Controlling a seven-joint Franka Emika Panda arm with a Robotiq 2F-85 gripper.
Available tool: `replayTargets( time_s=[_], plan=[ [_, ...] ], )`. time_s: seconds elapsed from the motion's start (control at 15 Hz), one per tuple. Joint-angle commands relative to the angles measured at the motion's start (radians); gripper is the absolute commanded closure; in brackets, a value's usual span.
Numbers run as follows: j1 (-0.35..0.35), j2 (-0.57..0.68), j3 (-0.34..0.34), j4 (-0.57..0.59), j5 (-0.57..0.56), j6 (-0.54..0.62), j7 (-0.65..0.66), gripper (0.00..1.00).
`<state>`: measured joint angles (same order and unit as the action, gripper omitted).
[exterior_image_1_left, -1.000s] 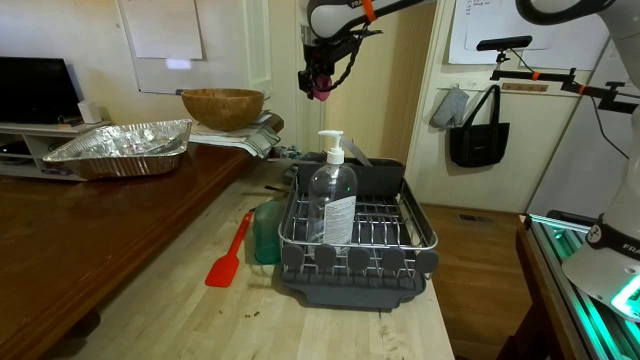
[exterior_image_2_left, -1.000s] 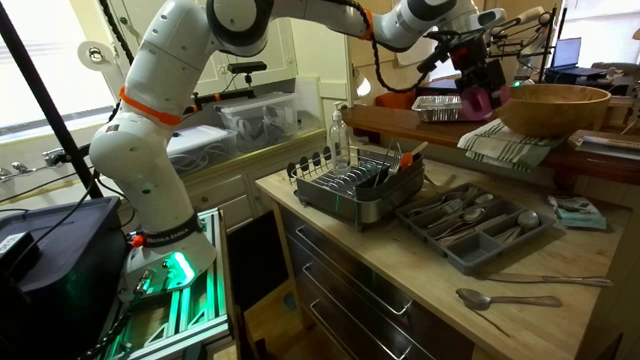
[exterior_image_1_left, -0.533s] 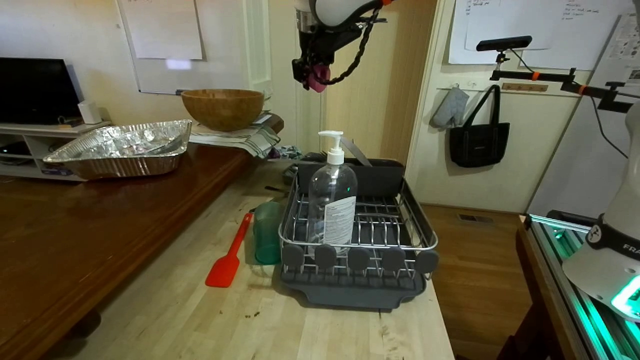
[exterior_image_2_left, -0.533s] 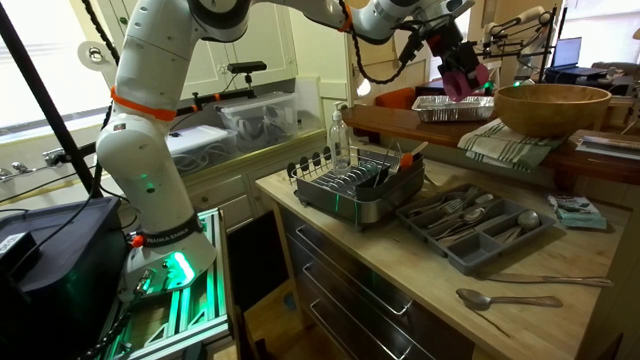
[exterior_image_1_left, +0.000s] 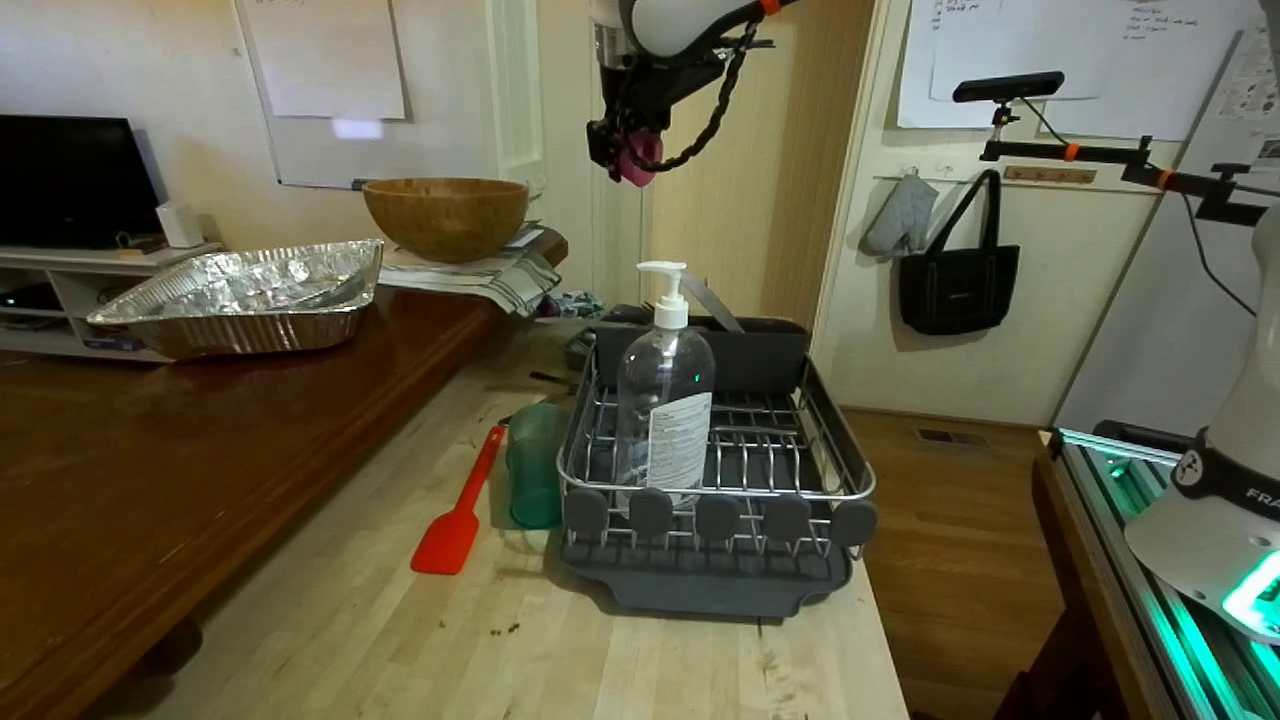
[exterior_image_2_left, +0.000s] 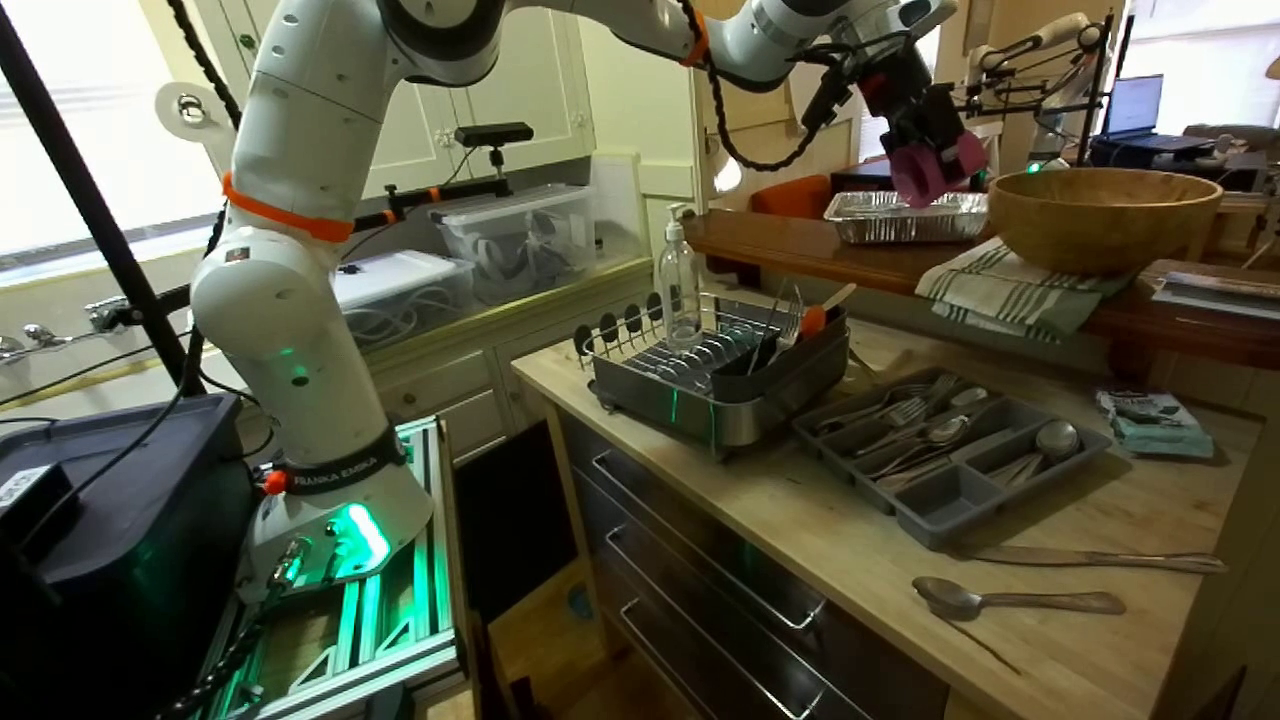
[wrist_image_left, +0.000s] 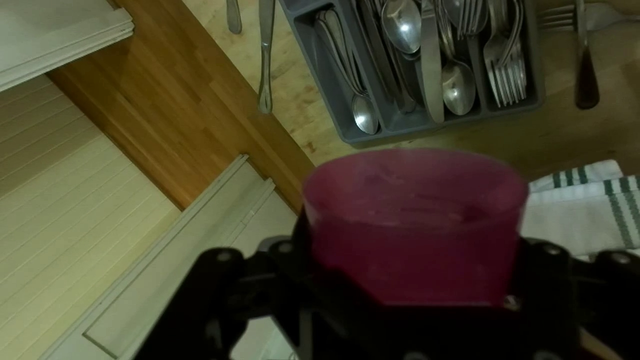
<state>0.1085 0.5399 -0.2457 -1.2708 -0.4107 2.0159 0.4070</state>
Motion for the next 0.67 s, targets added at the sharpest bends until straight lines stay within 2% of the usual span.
replayTargets(
  time_s=[0.0,0.27,0.47,0.6],
  plan=[
    [-0.016,-0.001,0.022,0.005,-0.011,-0.006,0.004,0.51],
    [0.069,-0.051,0.003,-0.039,-0.081,-0.052,0.166,0.51],
    [0.157,-0.134,0.008,-0.153,-0.190,-0.014,0.346,0.51],
    [0.202,-0.192,0.034,-0.244,-0.279,0.033,0.467,0.51]
  ],
)
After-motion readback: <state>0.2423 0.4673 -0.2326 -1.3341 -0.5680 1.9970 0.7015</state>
